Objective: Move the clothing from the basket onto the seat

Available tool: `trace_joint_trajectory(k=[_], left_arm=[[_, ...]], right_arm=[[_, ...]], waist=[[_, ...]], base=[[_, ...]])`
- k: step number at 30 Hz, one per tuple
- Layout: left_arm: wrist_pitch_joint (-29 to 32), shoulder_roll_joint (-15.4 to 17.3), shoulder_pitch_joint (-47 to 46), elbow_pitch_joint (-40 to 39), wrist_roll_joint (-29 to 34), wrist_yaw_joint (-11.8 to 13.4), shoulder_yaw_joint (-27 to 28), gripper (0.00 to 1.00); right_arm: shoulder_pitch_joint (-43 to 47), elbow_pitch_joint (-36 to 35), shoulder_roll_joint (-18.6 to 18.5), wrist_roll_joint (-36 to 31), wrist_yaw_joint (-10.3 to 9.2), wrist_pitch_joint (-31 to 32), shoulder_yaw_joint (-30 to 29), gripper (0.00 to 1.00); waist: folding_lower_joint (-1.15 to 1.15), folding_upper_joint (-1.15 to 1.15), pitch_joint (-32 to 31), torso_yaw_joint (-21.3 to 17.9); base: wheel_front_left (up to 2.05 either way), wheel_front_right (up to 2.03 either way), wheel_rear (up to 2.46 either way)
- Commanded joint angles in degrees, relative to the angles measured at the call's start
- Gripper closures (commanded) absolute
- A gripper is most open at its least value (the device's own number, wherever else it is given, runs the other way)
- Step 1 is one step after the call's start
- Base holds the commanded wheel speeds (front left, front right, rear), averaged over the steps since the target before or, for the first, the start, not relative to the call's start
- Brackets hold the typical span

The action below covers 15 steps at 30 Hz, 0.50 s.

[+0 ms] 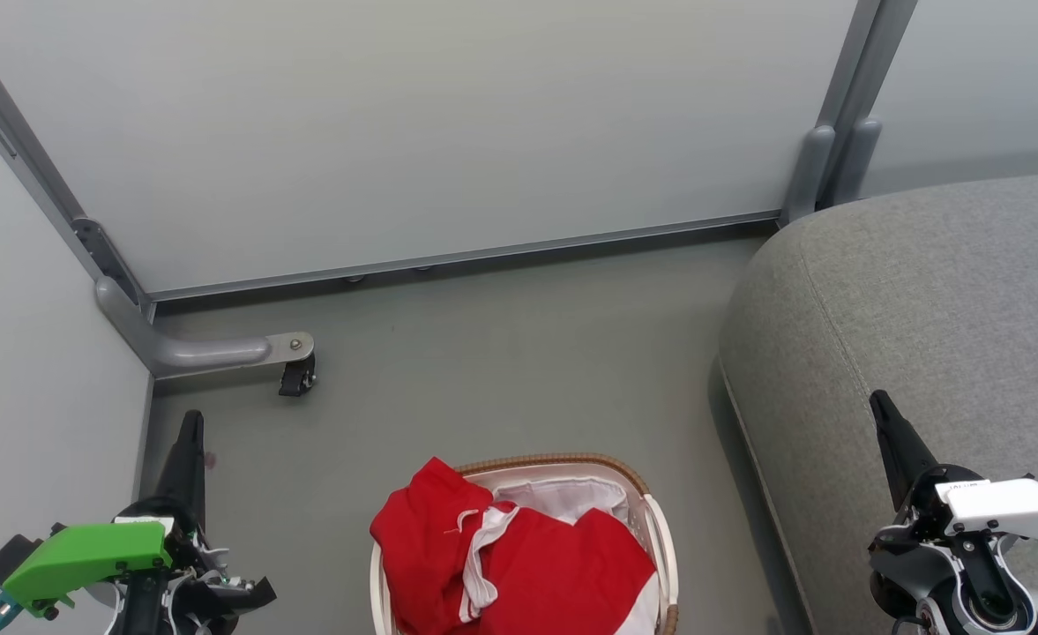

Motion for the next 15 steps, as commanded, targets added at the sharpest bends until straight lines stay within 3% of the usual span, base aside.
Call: trace_joint_trajectory(k=[1, 15], left_arm=[[0.1, 0.3, -0.6, -0.1, -0.2, -0.3, 0.1, 1.0], [0.1, 0.3, -0.6, -0.1, -0.2, -0.3, 0.1, 1.0]], right_arm=[[0.6, -0.2, -0.3, 0.2, 0.02, 0.0, -0.1, 1.0], [0.6, -0.2, -0.3, 0.2, 0.02, 0.0, -0.1, 1.0]], waist=[[0.0, 0.0, 0.0, 0.0], [0.0, 0.0, 0.0, 0.0]], base=[[0.0, 0.0, 0.0], [0.0, 0.0, 0.0]])
